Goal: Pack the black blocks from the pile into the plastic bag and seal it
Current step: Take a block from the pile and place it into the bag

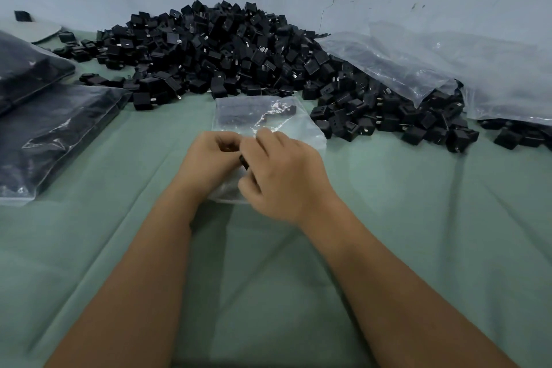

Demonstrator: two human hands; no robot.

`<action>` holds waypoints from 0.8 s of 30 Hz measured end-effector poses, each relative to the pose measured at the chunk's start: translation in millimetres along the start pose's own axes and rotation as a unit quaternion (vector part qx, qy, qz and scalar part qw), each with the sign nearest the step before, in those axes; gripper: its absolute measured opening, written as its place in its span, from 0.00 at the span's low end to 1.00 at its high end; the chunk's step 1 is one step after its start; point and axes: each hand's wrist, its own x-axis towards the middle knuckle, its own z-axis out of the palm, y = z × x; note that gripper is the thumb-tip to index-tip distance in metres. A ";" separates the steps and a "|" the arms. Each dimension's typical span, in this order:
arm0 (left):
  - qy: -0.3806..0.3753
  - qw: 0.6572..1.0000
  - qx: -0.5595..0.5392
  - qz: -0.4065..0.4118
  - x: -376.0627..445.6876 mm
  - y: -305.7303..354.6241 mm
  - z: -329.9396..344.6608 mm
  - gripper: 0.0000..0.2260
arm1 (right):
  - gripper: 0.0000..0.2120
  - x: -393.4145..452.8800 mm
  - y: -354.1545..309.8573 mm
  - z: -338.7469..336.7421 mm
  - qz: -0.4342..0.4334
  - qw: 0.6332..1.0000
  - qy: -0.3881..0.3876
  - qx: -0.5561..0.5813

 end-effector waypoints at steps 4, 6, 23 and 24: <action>0.050 0.996 -0.074 -0.010 2.1 -1.4 -2.0 0.03 | 0.18 -2.0 -7.0 8.6 0.046 0.989 -0.126 -0.059; 0.045 0.993 -0.106 0.019 2.3 0.5 -2.6 0.04 | 0.16 0.1 -3.3 14.1 0.094 0.982 -0.161 -0.029; 0.211 0.973 -0.063 -0.075 7.6 -10.6 -0.8 0.09 | 0.12 -2.7 21.5 13.9 0.287 0.927 -0.227 0.086; 0.216 0.972 -0.039 -0.082 7.6 -13.1 0.0 0.08 | 0.13 -3.0 22.7 14.6 0.276 0.931 -0.230 0.061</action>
